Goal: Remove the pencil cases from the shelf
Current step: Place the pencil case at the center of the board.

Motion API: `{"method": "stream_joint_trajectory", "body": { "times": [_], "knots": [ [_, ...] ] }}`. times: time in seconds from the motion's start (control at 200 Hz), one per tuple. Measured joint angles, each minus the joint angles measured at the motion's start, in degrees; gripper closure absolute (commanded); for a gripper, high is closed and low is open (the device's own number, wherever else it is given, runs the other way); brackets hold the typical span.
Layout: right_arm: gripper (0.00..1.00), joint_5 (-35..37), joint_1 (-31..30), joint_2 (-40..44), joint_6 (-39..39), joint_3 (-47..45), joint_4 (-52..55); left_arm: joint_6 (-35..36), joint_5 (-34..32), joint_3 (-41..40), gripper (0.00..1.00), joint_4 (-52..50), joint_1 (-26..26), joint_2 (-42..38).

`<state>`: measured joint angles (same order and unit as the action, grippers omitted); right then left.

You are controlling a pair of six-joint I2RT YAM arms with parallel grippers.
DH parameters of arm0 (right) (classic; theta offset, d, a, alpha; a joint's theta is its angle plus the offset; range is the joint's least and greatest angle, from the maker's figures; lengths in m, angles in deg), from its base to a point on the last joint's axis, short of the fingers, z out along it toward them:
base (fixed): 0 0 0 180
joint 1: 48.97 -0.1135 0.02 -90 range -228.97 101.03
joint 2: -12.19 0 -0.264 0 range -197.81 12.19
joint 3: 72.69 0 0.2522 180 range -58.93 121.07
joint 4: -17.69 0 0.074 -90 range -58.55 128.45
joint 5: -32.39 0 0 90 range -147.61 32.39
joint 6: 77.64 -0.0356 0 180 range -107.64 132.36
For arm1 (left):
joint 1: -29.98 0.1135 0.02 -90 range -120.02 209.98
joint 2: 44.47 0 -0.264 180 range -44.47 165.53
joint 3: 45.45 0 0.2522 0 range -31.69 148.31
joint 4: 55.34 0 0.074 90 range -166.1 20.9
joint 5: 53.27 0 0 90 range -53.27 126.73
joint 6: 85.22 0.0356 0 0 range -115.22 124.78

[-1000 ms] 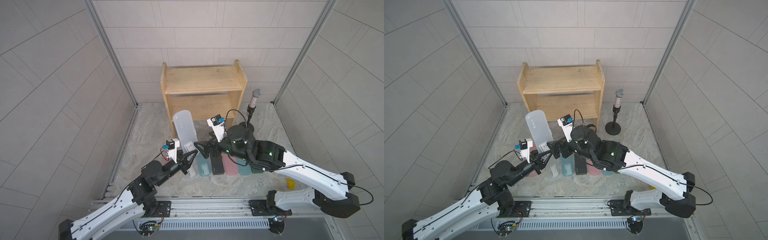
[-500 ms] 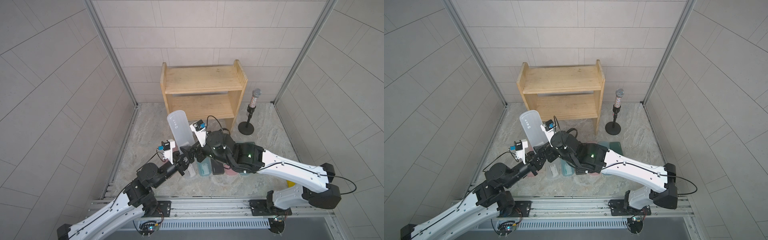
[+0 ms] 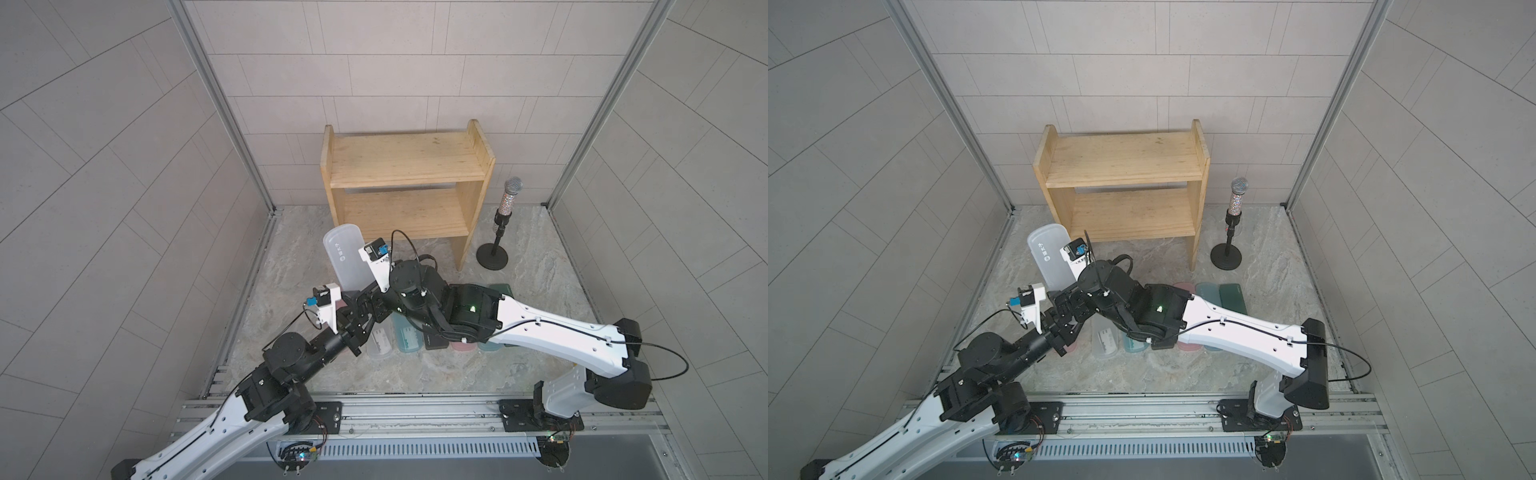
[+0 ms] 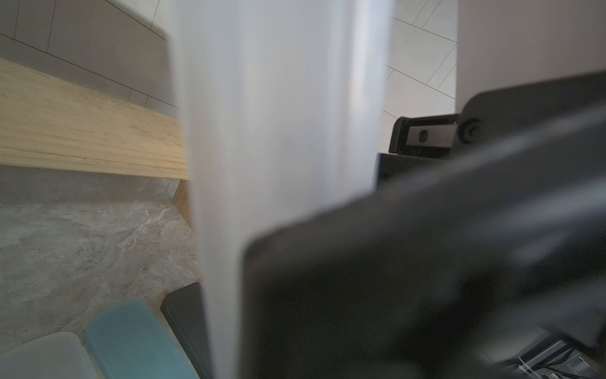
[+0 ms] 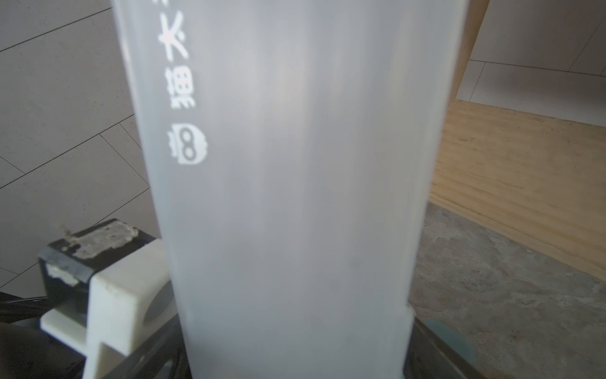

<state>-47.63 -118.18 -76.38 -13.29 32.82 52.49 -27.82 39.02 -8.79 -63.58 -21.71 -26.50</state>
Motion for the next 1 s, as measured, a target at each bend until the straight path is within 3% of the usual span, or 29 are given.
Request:
{"method": "stream_joint_trajectory", "body": {
  "times": [0.295,0.6,1.001],
  "knots": [
    [0.18,1.2,-0.7,-0.8,0.0,0.5,-0.2,-0.2,-0.2,0.0,0.98,-3.1,0.0,-1.4],
    [0.05,3.4,-0.8,-1.1,0.0,0.5,-0.2,-0.4,-0.2,0.0,0.98,-4.4,0.0,-1.3],
    [0.17,4.9,-1.0,-2.4,-0.2,0.5,-0.7,-1.1,-0.9,0.0,0.97,-7.1,0.0,-1.3]
  ]
}}
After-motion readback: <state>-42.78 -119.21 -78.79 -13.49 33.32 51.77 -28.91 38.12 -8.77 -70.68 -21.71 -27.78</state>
